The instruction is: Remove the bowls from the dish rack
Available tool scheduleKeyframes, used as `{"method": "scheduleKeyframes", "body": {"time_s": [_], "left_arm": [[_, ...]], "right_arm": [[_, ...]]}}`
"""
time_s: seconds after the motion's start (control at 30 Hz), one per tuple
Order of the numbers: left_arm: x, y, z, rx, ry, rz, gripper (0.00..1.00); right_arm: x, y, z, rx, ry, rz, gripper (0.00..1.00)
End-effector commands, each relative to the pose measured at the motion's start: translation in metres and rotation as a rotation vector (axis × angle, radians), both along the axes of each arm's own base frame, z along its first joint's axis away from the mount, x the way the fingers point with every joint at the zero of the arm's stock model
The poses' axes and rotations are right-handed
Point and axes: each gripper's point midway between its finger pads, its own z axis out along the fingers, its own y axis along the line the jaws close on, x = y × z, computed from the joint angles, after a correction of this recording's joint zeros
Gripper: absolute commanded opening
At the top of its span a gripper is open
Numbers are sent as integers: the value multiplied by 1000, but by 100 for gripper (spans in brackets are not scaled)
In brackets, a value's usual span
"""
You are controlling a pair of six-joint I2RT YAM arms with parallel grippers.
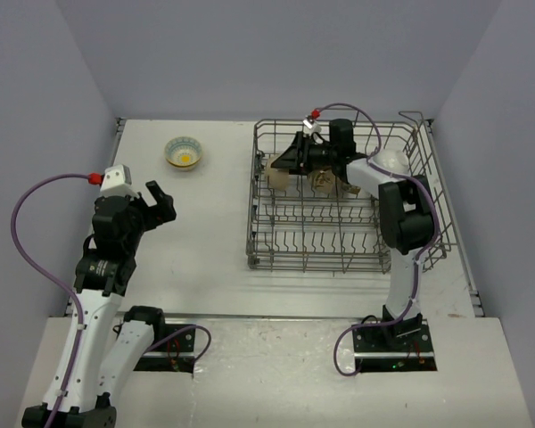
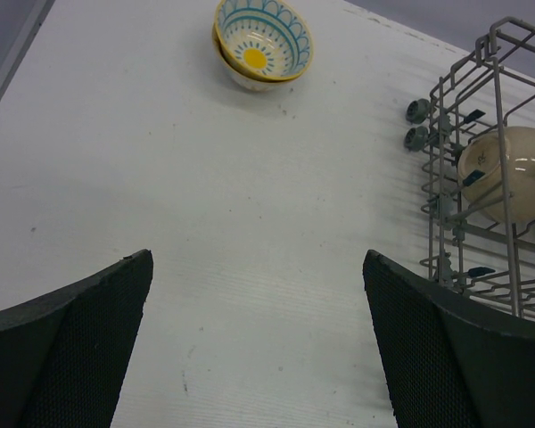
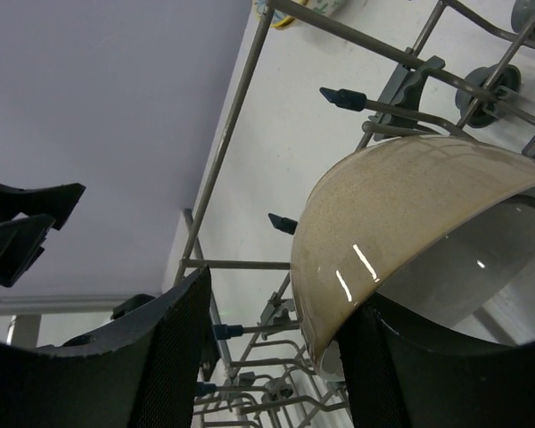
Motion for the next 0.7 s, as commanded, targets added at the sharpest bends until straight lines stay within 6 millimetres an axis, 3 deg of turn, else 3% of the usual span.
{"method": "scheduleKeyframes", "body": {"time_s": [0.0, 0.23, 0.67], "left_arm": [[2, -4, 5, 12, -30, -27, 100], [3, -5, 6, 12, -34, -32, 100], [3, -5, 6, 12, -34, -32, 100]], "right_arm": [[-1, 3, 30, 105, -88, 67, 56], [-5, 1, 42, 184, -106, 104, 49], [-12, 0, 54, 258, -133, 155, 21]]}}
